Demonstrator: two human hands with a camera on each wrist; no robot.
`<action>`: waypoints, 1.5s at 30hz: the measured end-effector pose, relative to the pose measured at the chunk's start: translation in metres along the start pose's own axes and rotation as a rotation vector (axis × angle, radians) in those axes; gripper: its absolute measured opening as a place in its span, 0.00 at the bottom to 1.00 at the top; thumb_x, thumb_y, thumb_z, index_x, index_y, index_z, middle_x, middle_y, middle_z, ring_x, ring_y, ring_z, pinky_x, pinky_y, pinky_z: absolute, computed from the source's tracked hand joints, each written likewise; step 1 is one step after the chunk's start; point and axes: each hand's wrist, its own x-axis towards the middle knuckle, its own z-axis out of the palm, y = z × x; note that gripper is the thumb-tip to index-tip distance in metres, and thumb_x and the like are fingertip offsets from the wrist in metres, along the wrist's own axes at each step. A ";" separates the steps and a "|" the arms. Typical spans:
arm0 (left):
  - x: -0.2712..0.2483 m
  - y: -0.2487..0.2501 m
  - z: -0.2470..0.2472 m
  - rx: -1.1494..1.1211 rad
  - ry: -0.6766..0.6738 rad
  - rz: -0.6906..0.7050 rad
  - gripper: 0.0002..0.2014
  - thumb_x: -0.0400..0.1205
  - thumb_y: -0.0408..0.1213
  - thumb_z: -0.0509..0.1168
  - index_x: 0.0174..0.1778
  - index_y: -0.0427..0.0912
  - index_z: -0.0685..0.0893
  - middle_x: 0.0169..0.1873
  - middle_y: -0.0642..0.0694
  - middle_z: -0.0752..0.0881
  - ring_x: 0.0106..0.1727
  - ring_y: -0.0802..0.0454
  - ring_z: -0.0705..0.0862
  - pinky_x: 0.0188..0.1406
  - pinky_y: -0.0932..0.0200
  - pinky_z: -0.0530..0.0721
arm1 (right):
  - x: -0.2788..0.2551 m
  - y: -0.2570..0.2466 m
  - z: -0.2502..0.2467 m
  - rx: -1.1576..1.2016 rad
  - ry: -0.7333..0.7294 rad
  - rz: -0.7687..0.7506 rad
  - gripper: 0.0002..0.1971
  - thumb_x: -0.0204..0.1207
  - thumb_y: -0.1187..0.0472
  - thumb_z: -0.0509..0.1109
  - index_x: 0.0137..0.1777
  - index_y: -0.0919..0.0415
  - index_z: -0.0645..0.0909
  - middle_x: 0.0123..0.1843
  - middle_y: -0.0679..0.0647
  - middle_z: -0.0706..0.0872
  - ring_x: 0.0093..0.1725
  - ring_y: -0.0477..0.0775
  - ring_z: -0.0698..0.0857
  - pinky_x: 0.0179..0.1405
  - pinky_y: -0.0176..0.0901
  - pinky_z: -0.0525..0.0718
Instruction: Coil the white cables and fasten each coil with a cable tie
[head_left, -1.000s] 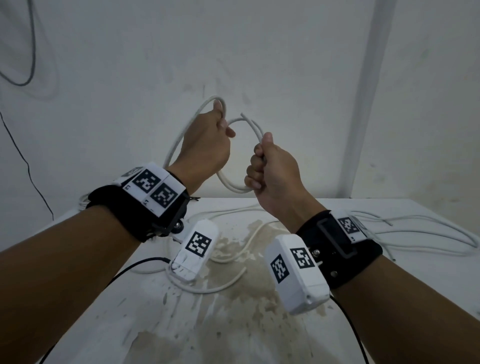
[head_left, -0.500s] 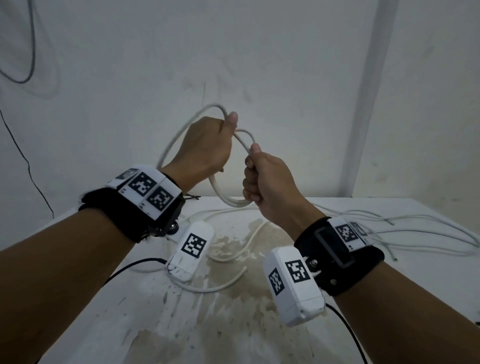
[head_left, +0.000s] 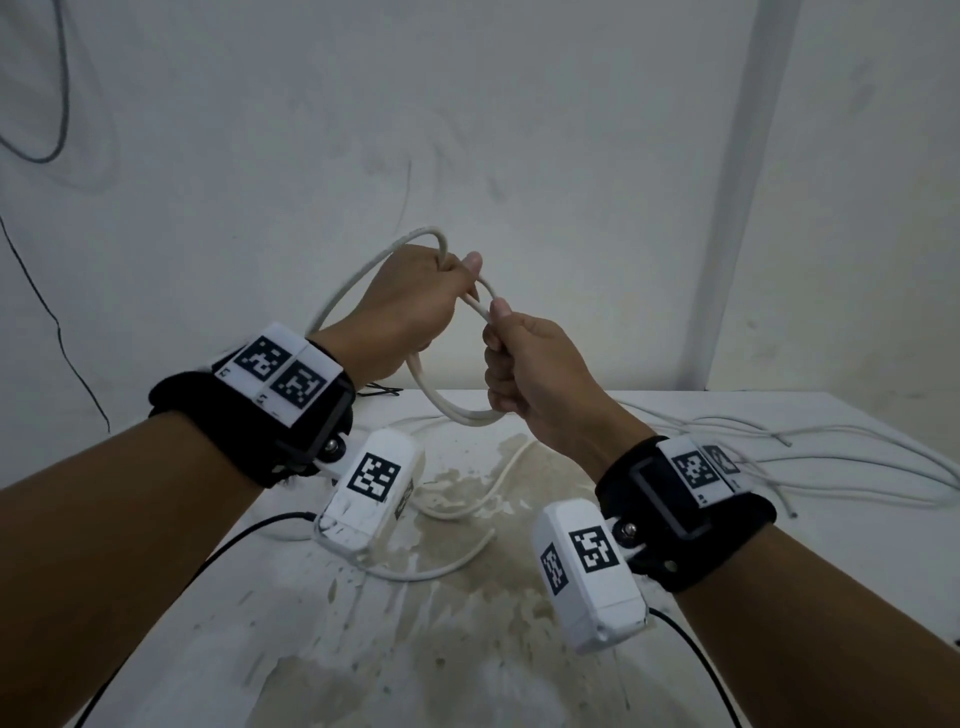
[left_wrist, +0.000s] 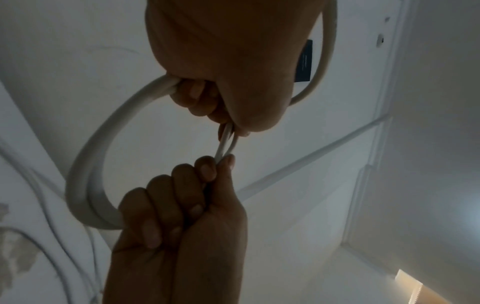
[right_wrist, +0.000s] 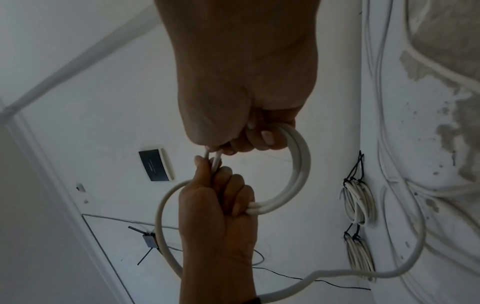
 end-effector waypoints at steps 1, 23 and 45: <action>0.000 0.001 0.001 0.014 0.001 -0.005 0.20 0.87 0.50 0.61 0.35 0.41 0.84 0.24 0.46 0.71 0.21 0.53 0.67 0.20 0.60 0.66 | 0.001 -0.001 0.001 -0.025 0.034 0.009 0.22 0.89 0.47 0.57 0.35 0.58 0.72 0.23 0.49 0.67 0.21 0.49 0.64 0.22 0.39 0.70; -0.018 0.012 0.006 0.304 -0.402 0.108 0.20 0.86 0.51 0.63 0.38 0.39 0.86 0.21 0.47 0.72 0.17 0.56 0.67 0.16 0.65 0.65 | 0.041 -0.020 -0.066 -0.335 0.938 0.168 0.34 0.73 0.67 0.65 0.77 0.57 0.54 0.76 0.61 0.57 0.64 0.61 0.68 0.49 0.40 0.68; -0.004 0.020 -0.007 0.074 -0.415 -0.008 0.21 0.88 0.50 0.61 0.38 0.35 0.82 0.22 0.48 0.66 0.21 0.55 0.61 0.17 0.64 0.59 | 0.021 -0.008 -0.041 -0.573 0.055 -0.596 0.24 0.88 0.50 0.52 0.60 0.62 0.88 0.61 0.59 0.89 0.65 0.57 0.85 0.69 0.58 0.79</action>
